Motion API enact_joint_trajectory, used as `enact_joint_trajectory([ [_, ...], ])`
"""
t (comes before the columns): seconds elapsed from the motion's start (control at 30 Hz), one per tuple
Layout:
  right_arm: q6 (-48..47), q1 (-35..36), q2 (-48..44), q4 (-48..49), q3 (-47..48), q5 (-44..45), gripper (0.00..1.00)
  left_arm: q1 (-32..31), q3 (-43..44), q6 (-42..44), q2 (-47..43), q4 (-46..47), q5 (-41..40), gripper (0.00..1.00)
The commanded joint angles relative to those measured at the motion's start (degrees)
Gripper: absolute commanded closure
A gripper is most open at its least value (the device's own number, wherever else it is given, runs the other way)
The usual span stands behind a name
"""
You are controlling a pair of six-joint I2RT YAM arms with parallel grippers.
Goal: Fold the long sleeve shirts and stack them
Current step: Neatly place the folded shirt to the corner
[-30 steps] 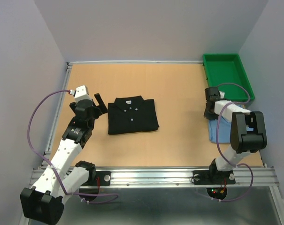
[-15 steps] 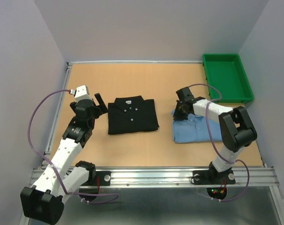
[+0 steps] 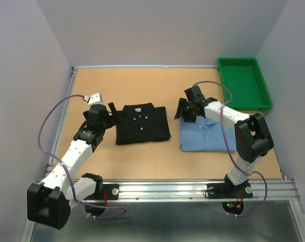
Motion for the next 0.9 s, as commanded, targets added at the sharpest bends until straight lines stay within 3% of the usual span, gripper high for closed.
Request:
enact_joint_trajectory([
  [0.0, -8.4, 1.0, -4.7, 1.7, 5.3, -5.8, 0.36, 0.2, 2.3, -3.3, 2.9, -1.5, 4.3, 0.02],
  [0.1, -10.3, 1.2, -3.3, 2.4, 6.0, -10.7, 0.31, 1.3, 2.8, -4.4, 6.9, -1.6, 6.6, 0.02],
  [0.5, -6.7, 1.7, 5.3, 12.0, 4.8, -18.3, 0.29, 10.9, 2.9, -4.2, 19.4, 2.4, 22.2, 0.02],
  [0.87, -6.3, 2.4, 12.2, 13.7, 5.2, -20.1, 0.29, 12.0, 3.6, -1.8, 28.5, 3.4, 25.9, 0.04],
])
